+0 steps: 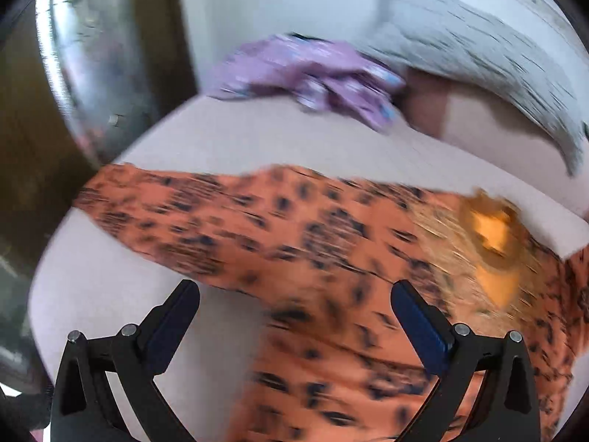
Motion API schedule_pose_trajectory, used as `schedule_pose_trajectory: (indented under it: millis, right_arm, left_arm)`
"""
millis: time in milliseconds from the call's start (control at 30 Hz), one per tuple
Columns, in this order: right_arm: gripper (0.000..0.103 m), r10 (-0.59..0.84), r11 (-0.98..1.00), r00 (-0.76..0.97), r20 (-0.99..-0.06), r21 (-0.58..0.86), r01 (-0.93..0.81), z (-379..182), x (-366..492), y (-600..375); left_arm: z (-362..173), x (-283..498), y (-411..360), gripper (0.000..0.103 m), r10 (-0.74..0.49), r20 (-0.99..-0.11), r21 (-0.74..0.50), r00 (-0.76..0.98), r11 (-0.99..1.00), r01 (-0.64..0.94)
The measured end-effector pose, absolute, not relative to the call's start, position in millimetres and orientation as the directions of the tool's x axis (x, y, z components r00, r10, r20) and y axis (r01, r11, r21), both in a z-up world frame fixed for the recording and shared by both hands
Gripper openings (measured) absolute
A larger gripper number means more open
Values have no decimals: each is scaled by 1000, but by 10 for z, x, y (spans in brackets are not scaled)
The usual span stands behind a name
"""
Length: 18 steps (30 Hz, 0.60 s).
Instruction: Fold small clothes
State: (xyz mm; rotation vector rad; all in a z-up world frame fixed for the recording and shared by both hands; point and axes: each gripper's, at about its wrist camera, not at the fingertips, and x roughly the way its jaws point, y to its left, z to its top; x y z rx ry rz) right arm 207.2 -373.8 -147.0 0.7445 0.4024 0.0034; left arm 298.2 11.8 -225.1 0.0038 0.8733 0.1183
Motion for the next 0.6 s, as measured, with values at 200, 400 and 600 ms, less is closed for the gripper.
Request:
schedule_pose_trajectory:
  millis: [200, 400, 600]
  right_arm:
    - [12, 295, 768, 788, -540, 625, 140, -2320, 2703, -2645]
    - [83, 499, 718, 599, -626, 686, 118, -3047, 2739, -2016]
    - [83, 584, 636, 669, -460, 771, -26, -2625, 2154, -2525]
  left_arm:
    - [-2152, 2938, 487, 103, 172, -725, 91, 667, 984, -154]
    - [-2129, 2916, 496, 103, 83, -709, 34, 700, 996, -84]
    - [-2055, 2831, 155, 103, -53, -678, -19, 733, 998, 55]
